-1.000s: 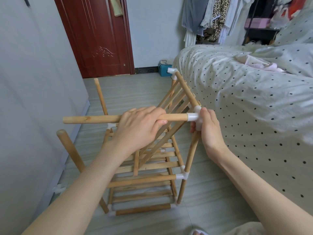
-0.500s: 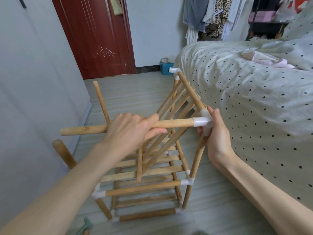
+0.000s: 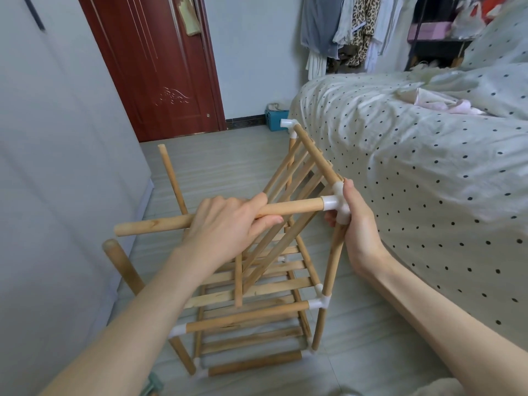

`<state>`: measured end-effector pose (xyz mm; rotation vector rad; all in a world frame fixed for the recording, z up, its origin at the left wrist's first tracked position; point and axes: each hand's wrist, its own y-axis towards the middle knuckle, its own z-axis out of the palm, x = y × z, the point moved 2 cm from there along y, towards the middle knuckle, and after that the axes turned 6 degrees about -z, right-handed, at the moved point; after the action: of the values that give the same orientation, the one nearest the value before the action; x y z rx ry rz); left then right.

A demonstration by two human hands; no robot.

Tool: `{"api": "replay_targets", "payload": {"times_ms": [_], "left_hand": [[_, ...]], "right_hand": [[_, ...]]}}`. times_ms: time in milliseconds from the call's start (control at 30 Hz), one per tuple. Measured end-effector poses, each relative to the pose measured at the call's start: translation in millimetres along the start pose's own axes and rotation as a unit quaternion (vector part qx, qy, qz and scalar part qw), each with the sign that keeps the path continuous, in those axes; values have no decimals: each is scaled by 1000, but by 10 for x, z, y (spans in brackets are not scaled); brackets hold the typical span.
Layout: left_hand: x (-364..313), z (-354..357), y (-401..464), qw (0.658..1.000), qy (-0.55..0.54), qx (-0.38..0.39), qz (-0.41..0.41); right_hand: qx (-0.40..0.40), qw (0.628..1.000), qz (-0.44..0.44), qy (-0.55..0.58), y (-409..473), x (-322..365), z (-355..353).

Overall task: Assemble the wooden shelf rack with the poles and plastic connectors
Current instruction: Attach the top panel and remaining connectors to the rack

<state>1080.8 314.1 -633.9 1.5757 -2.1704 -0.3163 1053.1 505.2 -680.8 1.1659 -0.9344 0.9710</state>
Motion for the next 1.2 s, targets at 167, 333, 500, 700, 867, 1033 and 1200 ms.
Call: {"api": "replay_targets", "payload": {"times_ms": [167, 333, 500, 700, 867, 1033, 1200], "left_hand": [[11, 23, 81, 999, -28, 20, 9], [-3, 60, 75, 999, -10, 34, -21], [-107, 55, -169, 998, 0, -49, -29], [37, -24, -680, 998, -55, 9, -12], [279, -89, -1151, 981, -179, 58, -48], [736, 197, -1892, 955, -243, 66, -153], [1168, 892, -2661, 914, -268, 120, -280]], "right_hand": [[-9, 999, 12, -43, 9, -22, -24], [-6, 997, -9, -72, 9, 21, 4], [-31, 976, 1, -214, -264, -16, 4], [161, 873, 154, -433, -690, -115, 60], [326, 811, 157, -460, -1016, -320, 524], [442, 731, 20, -520, -1357, -822, 1157], [480, 659, -64, -575, -1426, -1386, 1762]]}}
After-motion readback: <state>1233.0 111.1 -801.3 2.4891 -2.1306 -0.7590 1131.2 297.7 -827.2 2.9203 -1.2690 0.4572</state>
